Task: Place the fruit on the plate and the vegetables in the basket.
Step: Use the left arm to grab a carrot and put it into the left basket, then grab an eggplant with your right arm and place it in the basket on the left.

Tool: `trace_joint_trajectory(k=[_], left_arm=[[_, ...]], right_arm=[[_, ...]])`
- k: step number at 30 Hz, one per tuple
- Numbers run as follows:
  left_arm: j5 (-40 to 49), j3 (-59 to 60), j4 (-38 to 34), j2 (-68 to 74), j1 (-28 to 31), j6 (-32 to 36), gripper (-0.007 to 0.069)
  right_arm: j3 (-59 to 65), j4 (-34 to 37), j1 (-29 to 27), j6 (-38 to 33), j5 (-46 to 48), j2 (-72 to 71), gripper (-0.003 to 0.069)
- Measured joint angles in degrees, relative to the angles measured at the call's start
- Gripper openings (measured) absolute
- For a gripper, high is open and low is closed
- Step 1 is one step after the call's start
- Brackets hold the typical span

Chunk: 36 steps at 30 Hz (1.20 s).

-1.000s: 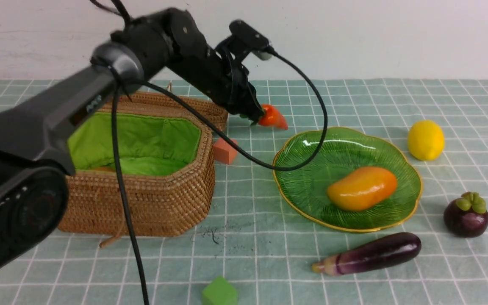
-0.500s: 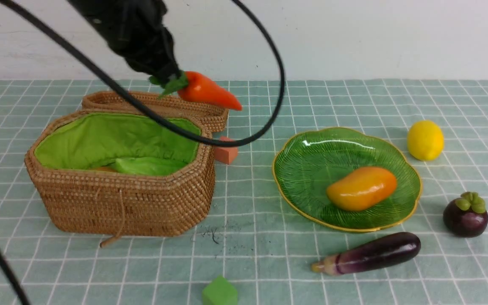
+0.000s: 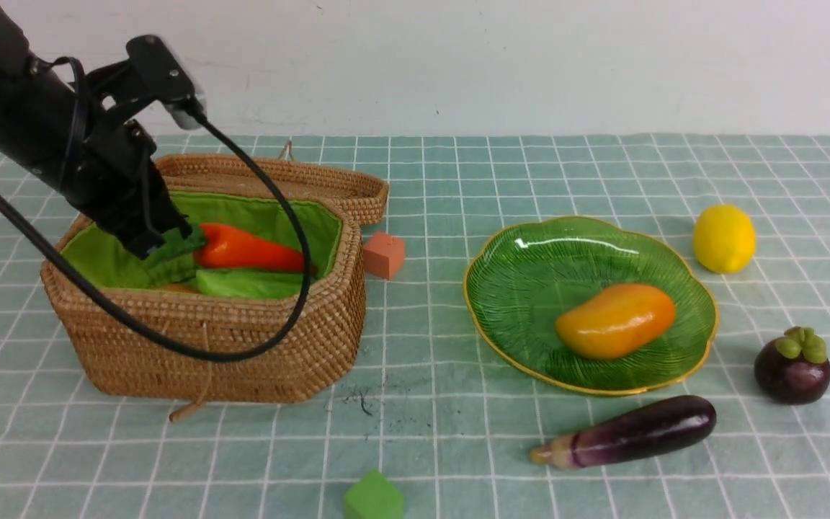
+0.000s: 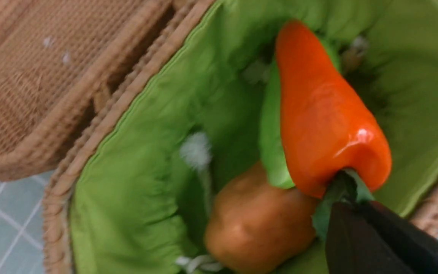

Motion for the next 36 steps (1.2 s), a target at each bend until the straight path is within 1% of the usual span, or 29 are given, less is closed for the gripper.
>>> trace_joint_trajectory(k=[1, 2, 3, 4, 5, 6, 7, 8, 10, 11, 13, 15, 16, 17, 18, 19, 20, 22, 23, 24, 25, 26, 27, 30, 33, 34, 36], left_arm=[[-0.7, 0.0, 0.5, 0.1, 0.0, -0.7, 0.0050], [-1.4, 0.0, 1.1, 0.1, 0.0, -2.2, 0.0105], [-2.6, 0.0, 2.1, 0.1, 0.0, -4.6, 0.0191], [-2.9, 0.0, 2.7, 0.1, 0.0, -5.8, 0.0234], [-3.5, 0.0, 4.2, 0.1, 0.0, -8.1, 0.0314], [-4.0, 0.0, 6.3, 0.1, 0.0, -11.3, 0.0430], [-4.1, 0.0, 6.7, 0.1, 0.0, -11.9, 0.0430], [-4.3, 0.0, 9.8, 0.1, 0.0, -16.5, 0.0556], [-3.8, 0.0, 12.9, -0.1, 0.0, -22.9, 0.0643], [-3.5, 0.0, 13.4, -0.6, 0.0, -25.4, 0.0652], [-3.4, 0.1, 13.2, -2.0, 0.0, -28.7, 0.0647], [-3.8, 0.1, 11.6, -4.3, 0.0, -32.5, 0.0598], [-3.9, 0.1, 11.3, -4.6, 0.0, -32.5, 0.0598], [-4.4, 0.1, 9.6, -7.9, -0.5, -36.7, 0.0505], [-4.5, 0.1, 9.3, -9.6, -1.1, -38.8, 0.0448], [-4.5, 0.1, 9.3, -11.8, -2.0, -41.6, 0.0364], [-4.5, 0.1, 9.4, -12.7, -2.5, -42.7, 0.0326], [-3.7, 0.2, 10.0, -17.2, -5.4, -47.5, 0.0125], [-2.6, 1.0, 11.0, -20.7, -8.3, -49.8, 0.0020], [-2.2, 1.9, 11.3, -22.4, -9.8, -50.7, -0.0008], [-1.8, 3.7, 11.5, -24.5, -11.7, -51.5, -0.0013], [-1.8, 4.1, 11.6, -25.3, -12.4, -51.8, -0.0013], [-1.7, 7.3, 11.9, -28.4, -15.5, -52.4, -0.0013], [-2.1, 16.1, 12.2, -33.4, -20.5, -54.1, -0.0013], [-4.8, 27.5, 12.1, -40.4, -26.4, -56.2, -0.0013], [-5.3, 30.1, 12.1, -42.4, -27.8, -56.4, -0.0013], [-7.0, 35.9, 11.9, -47.2, -30.9, -56.9, -0.0013]], right_arm=[[0.0, 0.3, 0.0, -0.2, 0.0, 0.0, 0.0178], [0.0, 0.4, 0.0, -0.2, 0.0, 0.0, 0.0178], [0.0, 0.4, 0.0, -0.6, 0.0, 0.0, 0.0178], [0.0, 0.5, 0.0, -0.9, -0.1, 0.0, 0.0178], [0.0, 0.5, 0.0, -1.3, -0.1, 0.0, 0.0178], [0.0, 0.6, 0.0, -1.5, -0.1, 0.0, 0.0178], [0.0, 0.6, 0.0, -1.6, -0.1, 0.0, 0.0178], [0.0, 0.7, 0.0, -1.8, -0.5, 0.0, 0.0178], [0.0, 0.8, 0.0, -1.8, -1.2, 0.0, 0.0178], [0.0, 0.8, 0.0, -1.8, -1.3, 0.1, 0.0178], [0.0, 0.8, 0.0, -1.8, -1.5, 0.6, 0.0178], [0.0, 0.8, 0.0, -1.8, -1.6, 1.6, 0.0178], [0.0, 0.8, 0.0, -1.8, -1.6, 1.8, 0.0178], [0.0, 0.8, 0.0, -1.9, -1.6, 3.4, 0.0178], [0.0, 0.8, 0.0, -1.9, -1.7, 4.7, 0.0178], [0.0, 0.8, 0.0, -1.9, -1.8, 5.9, 0.0178], [0.0, 0.6, 0.0, -1.9, -1.8, 6.5, 0.0178], [-0.3, 0.2, 0.0, -1.8, -1.8, 9.8, 0.0178], [-1.0, -0.2, 0.0, -1.7, -1.7, 12.5, 0.0178], [-1.4, -0.5, 0.0, -1.7, -1.6, 14.2, 0.0178], [-2.0, -0.6, 0.0, -1.7, -1.4, 15.9, 0.0179], [-2.1, -0.7, 0.0, -1.7, -1.4, 16.3, 0.0179], [-2.9, -1.0, 0.0, -1.7, -1.3, 18.8, 0.0179], [-3.5, -1.5, 0.0, -1.7, -1.2, 22.2, 0.0179], [-3.5, -2.5, 0.0, -1.7, -0.7, 26.2, 0.0179], [-3.5, -2.8, 0.0, -2.1, -0.6, 27.3, 0.0181], [-3.5, -3.1, 0.0, -5.1, -0.5, 29.8, 0.0184]])
